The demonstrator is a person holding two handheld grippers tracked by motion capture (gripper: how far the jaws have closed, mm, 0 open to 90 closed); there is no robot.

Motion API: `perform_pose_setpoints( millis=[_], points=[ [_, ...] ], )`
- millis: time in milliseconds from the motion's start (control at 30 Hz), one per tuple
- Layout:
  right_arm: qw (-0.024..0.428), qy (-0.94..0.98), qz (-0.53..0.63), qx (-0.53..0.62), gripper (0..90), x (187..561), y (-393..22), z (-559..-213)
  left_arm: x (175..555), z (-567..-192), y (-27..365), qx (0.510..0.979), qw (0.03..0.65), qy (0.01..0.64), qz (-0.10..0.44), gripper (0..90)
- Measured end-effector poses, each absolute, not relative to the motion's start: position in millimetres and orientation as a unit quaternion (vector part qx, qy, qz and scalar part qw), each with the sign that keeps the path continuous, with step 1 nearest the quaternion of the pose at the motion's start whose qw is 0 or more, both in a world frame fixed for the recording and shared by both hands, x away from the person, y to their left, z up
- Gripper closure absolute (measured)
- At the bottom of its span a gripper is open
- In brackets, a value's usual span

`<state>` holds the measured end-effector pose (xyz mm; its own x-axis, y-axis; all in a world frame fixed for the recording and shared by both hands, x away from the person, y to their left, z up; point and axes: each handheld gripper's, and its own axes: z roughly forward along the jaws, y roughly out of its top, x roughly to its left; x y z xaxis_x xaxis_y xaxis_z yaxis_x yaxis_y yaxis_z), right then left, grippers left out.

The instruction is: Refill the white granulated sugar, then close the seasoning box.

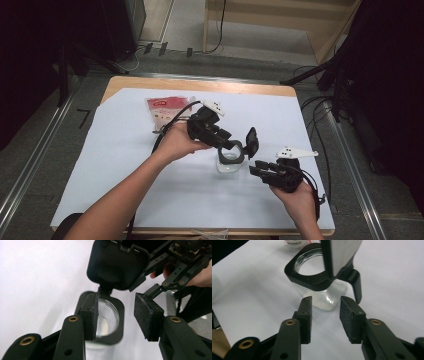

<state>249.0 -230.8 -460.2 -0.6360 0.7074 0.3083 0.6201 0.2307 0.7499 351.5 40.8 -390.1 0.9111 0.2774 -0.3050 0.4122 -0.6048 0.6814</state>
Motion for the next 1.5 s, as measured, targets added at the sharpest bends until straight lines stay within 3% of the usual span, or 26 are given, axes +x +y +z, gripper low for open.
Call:
perform_pose_setpoints(
  millis=[267, 333, 933, 1033, 1233, 1500],
  points=[
    [0.051, 0.805, 0.444, 0.390, 49.2, 243, -212, -456, 346, -392, 61, 0.884, 0.411, 0.209, -0.077, 50.0],
    [0.053, 0.809, 0.444, 0.381, 47.9, 242, -208, -457, 345, -394, 65, 0.883, 0.404, 0.222, -0.094, 50.5],
    [0.030, 0.837, 0.442, 0.322, 42.2, 238, -175, -456, 337, -400, 109, 0.877, 0.409, 0.243, -0.073, 51.9],
    [0.023, 0.841, 0.439, 0.314, 38.6, 236, -168, -455, 337, -400, 114, 0.871, 0.406, 0.261, -0.090, 53.1],
    [0.016, 0.841, 0.447, 0.305, 29.8, 234, -154, -454, 338, -400, 125, 0.874, 0.411, 0.251, -0.070, 52.1],
    [0.010, 0.847, 0.435, 0.305, 33.1, 236, -139, -458, 339, -400, 138, 0.872, 0.412, 0.258, -0.059, 50.7]
  ],
)
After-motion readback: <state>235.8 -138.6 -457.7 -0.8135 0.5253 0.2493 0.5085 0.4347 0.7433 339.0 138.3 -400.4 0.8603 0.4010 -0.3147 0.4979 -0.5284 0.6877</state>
